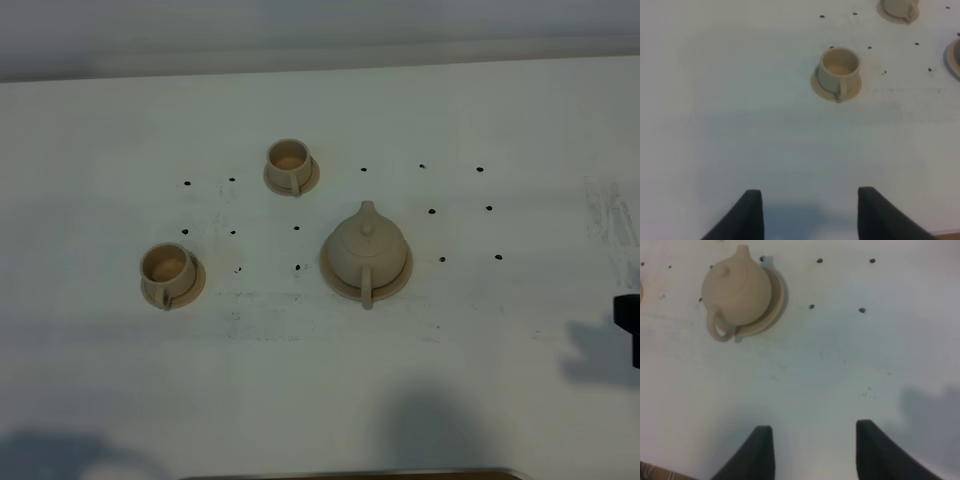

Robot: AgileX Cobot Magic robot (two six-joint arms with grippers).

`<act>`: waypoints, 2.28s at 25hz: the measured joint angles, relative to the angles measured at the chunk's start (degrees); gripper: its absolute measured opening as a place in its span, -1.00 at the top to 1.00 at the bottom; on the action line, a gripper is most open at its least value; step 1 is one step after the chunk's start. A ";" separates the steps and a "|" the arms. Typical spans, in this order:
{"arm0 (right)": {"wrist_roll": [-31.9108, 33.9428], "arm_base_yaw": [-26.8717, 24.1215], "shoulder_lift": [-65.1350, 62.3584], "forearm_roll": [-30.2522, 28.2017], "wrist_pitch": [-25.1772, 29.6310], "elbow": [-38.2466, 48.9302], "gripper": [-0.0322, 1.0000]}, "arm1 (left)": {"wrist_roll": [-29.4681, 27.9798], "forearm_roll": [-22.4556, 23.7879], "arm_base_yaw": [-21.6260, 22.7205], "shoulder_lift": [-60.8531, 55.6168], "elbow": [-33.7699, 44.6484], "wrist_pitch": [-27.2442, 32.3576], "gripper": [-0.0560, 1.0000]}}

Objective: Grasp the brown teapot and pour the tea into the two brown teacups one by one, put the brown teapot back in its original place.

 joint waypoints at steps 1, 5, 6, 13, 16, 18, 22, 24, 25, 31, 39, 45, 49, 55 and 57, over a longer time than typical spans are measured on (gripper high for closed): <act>-0.70 0.00 1.14 0.36 -0.53 0.00 0.22 | 0.00 0.00 0.00 0.00 0.00 0.00 -0.03; -2.17 0.00 5.29 1.14 -2.86 0.00 0.22 | 0.00 0.00 0.00 0.00 0.00 0.00 -0.03; -2.77 0.00 6.30 1.41 -3.58 0.00 0.22 | 0.00 0.00 0.00 0.00 0.00 0.00 -0.03; -7.58 0.00 11.01 8.03 -5.57 0.00 0.22 | -0.04 0.00 0.00 -0.03 0.00 -0.06 -0.03; -11.65 0.26 12.56 12.48 -5.63 0.00 0.22 | -0.22 0.00 0.00 -0.03 0.00 -0.06 -0.03; -13.97 1.55 13.45 13.78 -5.87 -0.05 0.22 | -0.22 0.00 0.00 -0.03 0.00 -0.06 -0.03; -15.33 3.65 15.29 13.87 -7.32 -0.05 0.22 | -0.22 0.00 0.00 -0.03 0.00 -0.06 -0.03; -15.38 3.77 16.37 13.58 -8.07 -0.05 0.22 | -0.22 0.00 0.00 -0.03 0.00 -0.06 -0.03; -15.38 3.83 16.87 13.29 -8.53 -0.05 0.22 | -0.22 0.00 0.00 -0.03 0.00 -0.06 -0.03; -7.97 3.90 21.05 9.57 -16.11 -0.05 0.22 | -0.16 0.00 0.00 -0.03 0.00 -0.06 -0.03; 14.00 7.10 28.98 -11.22 -21.70 -2.60 0.22 | -0.21 0.00 0.00 -0.03 0.00 -0.06 -0.03; 24.84 15.63 34.08 -18.87 -24.34 -5.95 0.22 | -0.16 0.00 0.00 -0.03 0.00 -0.06 -0.03; 28.73 20.47 38.90 -20.44 -24.22 -9.75 0.22 | -0.16 0.00 0.00 -0.03 0.00 0.00 -0.03; 29.63 24.90 45.82 -16.41 -24.22 -15.68 0.22 | -0.16 0.00 0.00 -0.03 0.00 0.00 -0.03; 29.11 25.84 47.39 -14.37 -24.22 -17.64 0.22 | -0.16 0.00 0.00 -0.03 0.00 0.00 -0.03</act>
